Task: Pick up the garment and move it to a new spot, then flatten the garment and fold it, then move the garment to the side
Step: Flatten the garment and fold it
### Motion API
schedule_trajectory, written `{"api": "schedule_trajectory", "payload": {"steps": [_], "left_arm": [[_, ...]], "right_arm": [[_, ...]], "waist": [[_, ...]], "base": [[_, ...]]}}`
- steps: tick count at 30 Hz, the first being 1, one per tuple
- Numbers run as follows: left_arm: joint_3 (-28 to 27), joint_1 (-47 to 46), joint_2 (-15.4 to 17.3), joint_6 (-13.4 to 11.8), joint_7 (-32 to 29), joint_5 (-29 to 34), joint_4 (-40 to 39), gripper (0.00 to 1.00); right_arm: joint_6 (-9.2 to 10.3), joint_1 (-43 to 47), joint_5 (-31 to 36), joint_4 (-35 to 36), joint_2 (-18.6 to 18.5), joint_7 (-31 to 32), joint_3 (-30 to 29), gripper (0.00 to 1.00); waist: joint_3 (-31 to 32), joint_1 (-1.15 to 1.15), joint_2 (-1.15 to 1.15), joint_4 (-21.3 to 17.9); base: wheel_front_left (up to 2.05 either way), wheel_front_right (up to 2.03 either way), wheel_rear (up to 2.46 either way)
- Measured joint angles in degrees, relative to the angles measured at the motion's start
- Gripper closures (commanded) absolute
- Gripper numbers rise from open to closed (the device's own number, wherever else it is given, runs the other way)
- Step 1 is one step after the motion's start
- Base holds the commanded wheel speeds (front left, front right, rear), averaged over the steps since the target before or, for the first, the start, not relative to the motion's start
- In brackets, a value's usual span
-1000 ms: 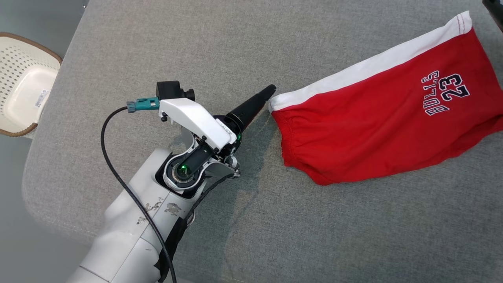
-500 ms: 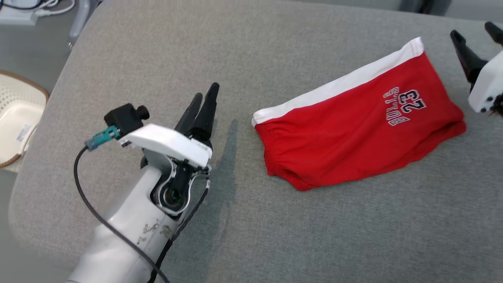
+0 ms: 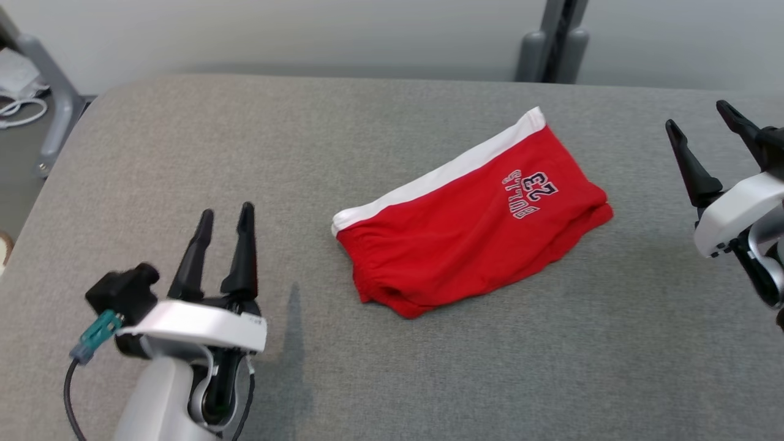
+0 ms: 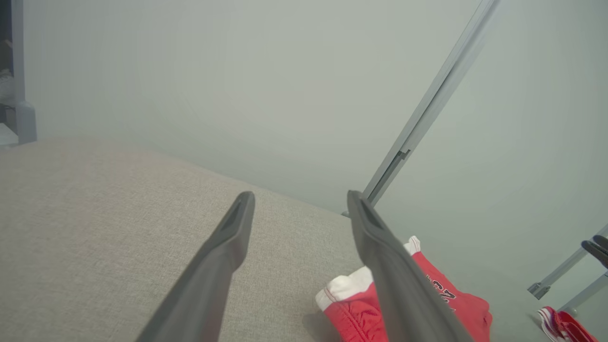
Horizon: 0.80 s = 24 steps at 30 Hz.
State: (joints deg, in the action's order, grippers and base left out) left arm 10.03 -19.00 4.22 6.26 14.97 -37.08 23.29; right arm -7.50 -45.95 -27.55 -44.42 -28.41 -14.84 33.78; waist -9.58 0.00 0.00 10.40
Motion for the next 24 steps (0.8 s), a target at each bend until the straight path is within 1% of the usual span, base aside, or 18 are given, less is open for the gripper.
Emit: {"api": "schedule_trajectory", "payload": {"steps": [2,4,7,8,9,13,15,16,17,21,24], "left_arm": [[-3.15,2.6,-0.54,0.2,0.01,3.43,-2.41,0.0],[-5.06,5.25,-1.12,0.33,0.01,6.73,-4.34,0.0],[-6.25,8.42,-1.23,0.75,0.01,10.66,-7.38,0.0],[-6.48,9.36,-1.42,0.78,0.01,11.18,-8.25,0.0],[-6.79,10.31,-1.46,0.81,0.01,10.35,-8.7,0.0],[-6.97,13.58,-1.4,0.82,0.01,9.75,-10.06,0.0],[-7.01,14.82,-1.42,0.76,0.01,8.79,-10.28,0.0],[-6.99,15.88,-1.38,0.71,0.01,8.72,-10.58,0.0],[-6.86,16.25,-1.37,0.63,0.01,8.75,-10.61,0.0],[-5.98,16.55,-1.42,0.47,0.01,8.93,-10.81,0.0],[-5.27,16.72,-1.42,0.25,0.01,8.93,-10.92,0.0]], "right_arm": [[0.0,2.41,3.67,3.39,0.88,-0.15,-3.83,0.0],[-0.01,6.03,7.72,7.34,2.31,-0.25,-8.23,0.0],[0.0,13.02,12.46,12.54,4.93,-0.32,-14.16,0.0],[0.0,15.22,13.99,14.05,6.1,-0.31,-15.86,0.0],[0.0,17.22,15.02,15.5,7.22,-0.32,-17.38,0.0],[0.0,24.36,17.35,18.78,11.14,-0.32,-23.74,0.0],[0.0,27.19,18.15,19.68,12.89,-0.32,-25.69,0.0],[0.0,29.25,19.28,20.25,14.52,-0.32,-27.06,0.0],[0.0,29.99,19.86,20.38,15.1,-0.31,-27.38,0.0],[0.0,31.39,20.41,19.89,16.75,-0.31,-28.33,0.0],[0.0,31.38,20.3,18.78,17.14,-0.31,-28.74,0.0]], "waist": [[0.88,0.0,0.0,-1.13],[1.67,0.0,0.0,-2.13],[2.78,0.0,0.0,-3.32],[3.11,0.0,0.0,-3.69],[3.44,0.0,0.0,-3.96],[4.92,0.0,0.0,-4.6],[5.59,0.0,0.0,-4.76],[6.03,0.0,0.0,-4.87],[6.15,0.0,0.0,-4.89],[6.26,0.0,0.0,-4.47],[6.09,0.0,0.0,-4.02]], "base": [[0.0,0.0,0.0],[0.0,0.0,0.0],[0.0,0.0,0.0],[0.0,0.0,0.0],[0.0,0.0,0.0],[0.0,0.0,0.0],[0.0,0.0,0.0],[0.0,0.0,0.0],[0.0,0.0,0.0],[0.0,0.0,0.0],[0.0,0.0,0.0]]}}
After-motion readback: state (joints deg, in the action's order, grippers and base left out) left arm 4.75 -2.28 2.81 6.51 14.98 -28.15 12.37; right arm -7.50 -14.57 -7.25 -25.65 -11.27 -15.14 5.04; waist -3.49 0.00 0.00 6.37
